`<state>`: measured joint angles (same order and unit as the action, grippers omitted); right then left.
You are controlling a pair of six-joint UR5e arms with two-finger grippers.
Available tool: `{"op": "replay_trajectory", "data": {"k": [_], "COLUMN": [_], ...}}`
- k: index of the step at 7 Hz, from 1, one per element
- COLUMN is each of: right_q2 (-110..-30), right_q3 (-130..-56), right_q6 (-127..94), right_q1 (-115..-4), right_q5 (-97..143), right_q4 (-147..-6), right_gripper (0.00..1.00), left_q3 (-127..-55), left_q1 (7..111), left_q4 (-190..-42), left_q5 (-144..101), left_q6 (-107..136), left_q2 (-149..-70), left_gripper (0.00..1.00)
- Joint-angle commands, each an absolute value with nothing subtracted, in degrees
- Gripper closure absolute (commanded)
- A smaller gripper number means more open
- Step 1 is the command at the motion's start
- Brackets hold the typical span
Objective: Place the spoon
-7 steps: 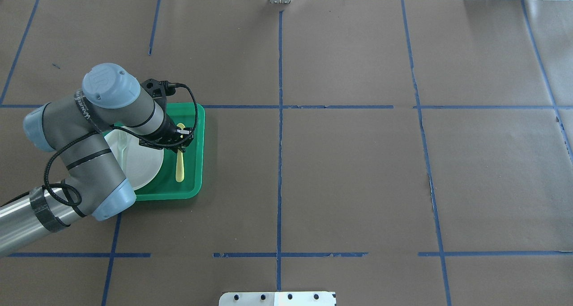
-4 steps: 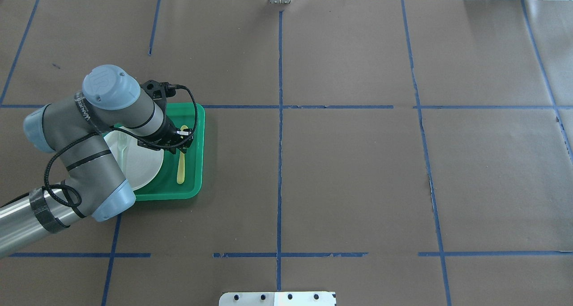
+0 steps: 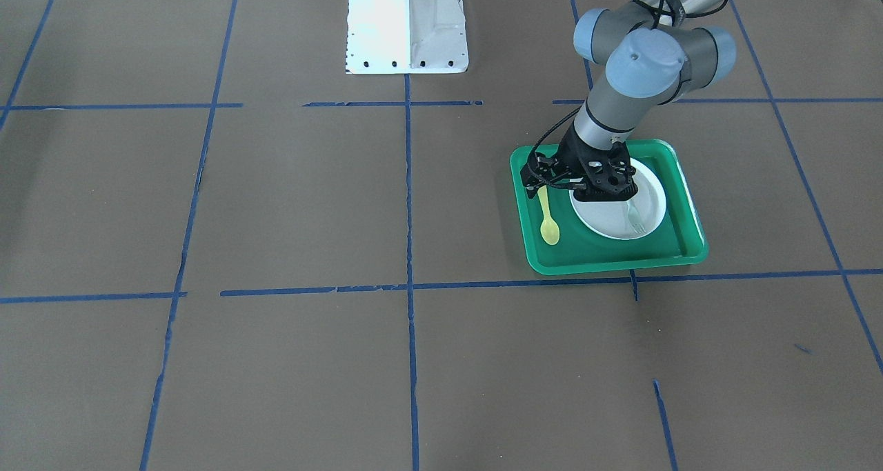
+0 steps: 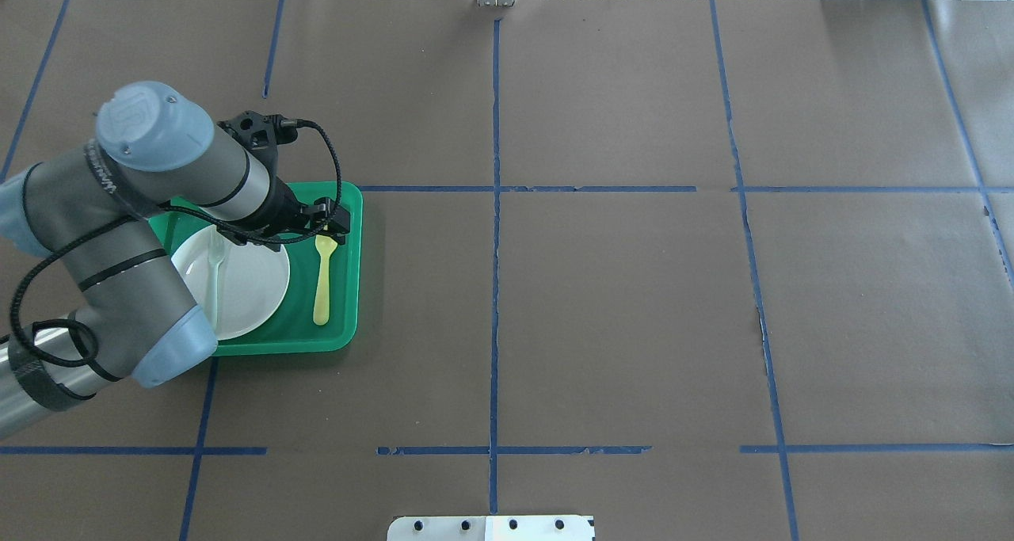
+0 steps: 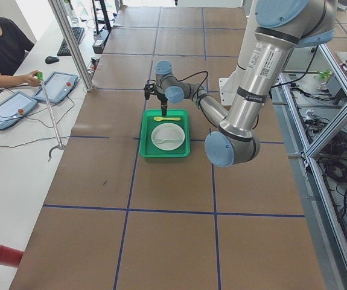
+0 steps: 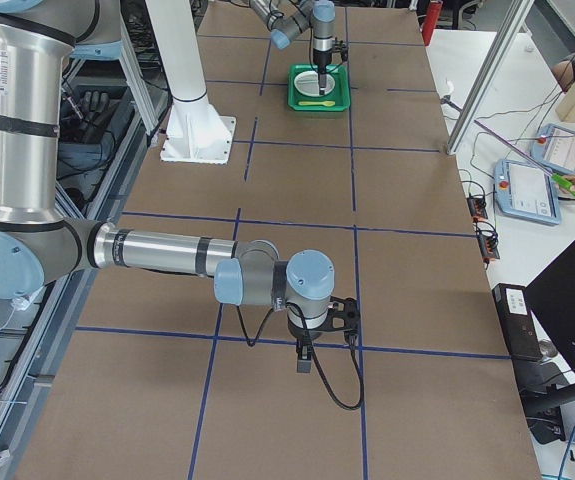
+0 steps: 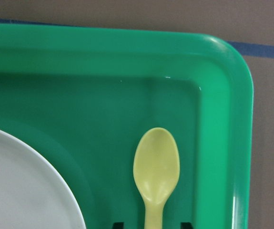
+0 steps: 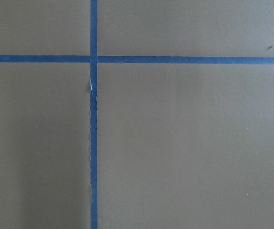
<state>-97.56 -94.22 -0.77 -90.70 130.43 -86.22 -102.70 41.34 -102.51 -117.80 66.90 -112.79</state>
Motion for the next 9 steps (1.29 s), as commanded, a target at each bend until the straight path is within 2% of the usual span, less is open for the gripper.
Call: {"op": "replay_trajectory", "data": {"k": [1, 3, 5, 9], "right_q2": [-97.6, -97.6, -97.6, -97.6], "right_q3": [-94.2, -94.2, -94.2, -94.2], "right_q6": [-0.8, -0.8, -0.8, -0.8], "right_q1": [-90.7, -90.7, -90.7, -90.7], "right_q5": [130.4, 130.4, 130.4, 130.4], "right_q4": [-86.2, -86.2, -86.2, -86.2], "right_gripper": [0.0, 0.0, 0.0, 0.0], "left_q3": [-109.8, -111.4, -109.7, -101.4], "left_q1": [47.0, 53.2, 58.6, 79.9], "left_q4": [-99.3, -99.2, -99.2, -98.5], "left_q5": [-117.9, -118.9, -122.4, -129.2], "left_q6": [66.9, 56.0, 38.7, 7.3], "left_q2": [-111.6, -108.0, -102.8, -89.6], "left_gripper": [0.0, 0.0, 0.0, 0.0]}}
